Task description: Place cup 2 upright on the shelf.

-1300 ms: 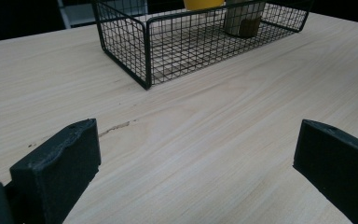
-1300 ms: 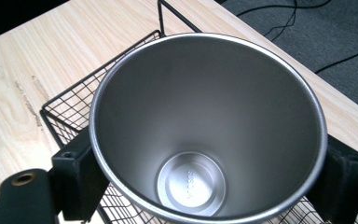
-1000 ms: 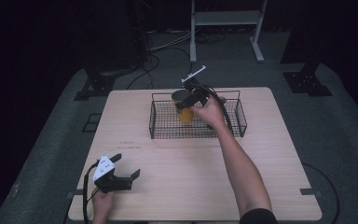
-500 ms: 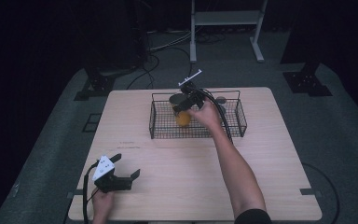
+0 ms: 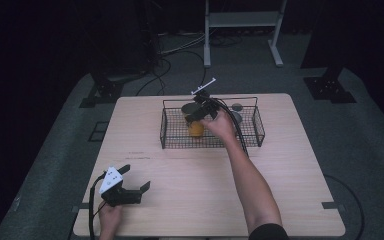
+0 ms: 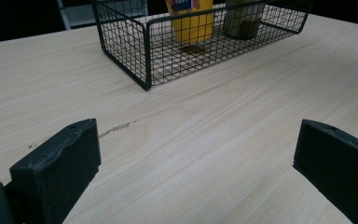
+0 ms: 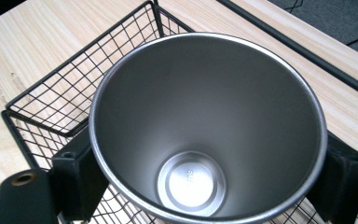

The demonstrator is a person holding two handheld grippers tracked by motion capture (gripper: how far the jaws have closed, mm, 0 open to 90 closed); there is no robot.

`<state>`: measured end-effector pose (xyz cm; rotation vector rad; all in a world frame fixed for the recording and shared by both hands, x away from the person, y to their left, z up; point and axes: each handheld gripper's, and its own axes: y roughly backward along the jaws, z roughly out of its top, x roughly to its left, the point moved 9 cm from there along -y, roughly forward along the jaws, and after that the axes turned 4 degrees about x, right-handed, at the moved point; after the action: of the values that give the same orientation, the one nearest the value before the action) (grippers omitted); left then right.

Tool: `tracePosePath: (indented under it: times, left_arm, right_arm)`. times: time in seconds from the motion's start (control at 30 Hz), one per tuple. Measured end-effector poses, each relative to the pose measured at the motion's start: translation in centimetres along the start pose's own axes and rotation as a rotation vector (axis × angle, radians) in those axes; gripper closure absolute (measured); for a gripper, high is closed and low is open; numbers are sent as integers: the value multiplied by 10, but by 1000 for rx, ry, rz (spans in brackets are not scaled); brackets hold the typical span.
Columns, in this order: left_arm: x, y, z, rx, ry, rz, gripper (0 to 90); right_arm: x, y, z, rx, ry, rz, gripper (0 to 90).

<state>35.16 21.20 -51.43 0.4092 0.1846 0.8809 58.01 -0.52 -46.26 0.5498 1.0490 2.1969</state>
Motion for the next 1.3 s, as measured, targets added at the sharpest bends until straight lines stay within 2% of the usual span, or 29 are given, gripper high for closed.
tracePosePath:
  times: [0.13, 0.27, 0.47, 1.07, 1.3]
  left_arm:
    - [0, 0, 0, 0, -1, 0, 0]
    - [0, 0, 0, -1, -3, 0, 0]
    - [0, 0, 0, -1, 1, -1, 0]
    - [0, -1, 0, 2, -3, 1, 0]
    - [1, -1, 0, 4, 2, 3, 0]
  right_arm:
    - [-1, -4, -3, -10, 11, -12, 129]
    - [-3, -9, -7, 12, 19, -26, 129]
    - [-1, -10, -8, -1, 41, -36, 128]
    - [2, -6, -20, 21, 78, -52, 123]
    - [3, -5, -20, -2, 79, -43, 104]
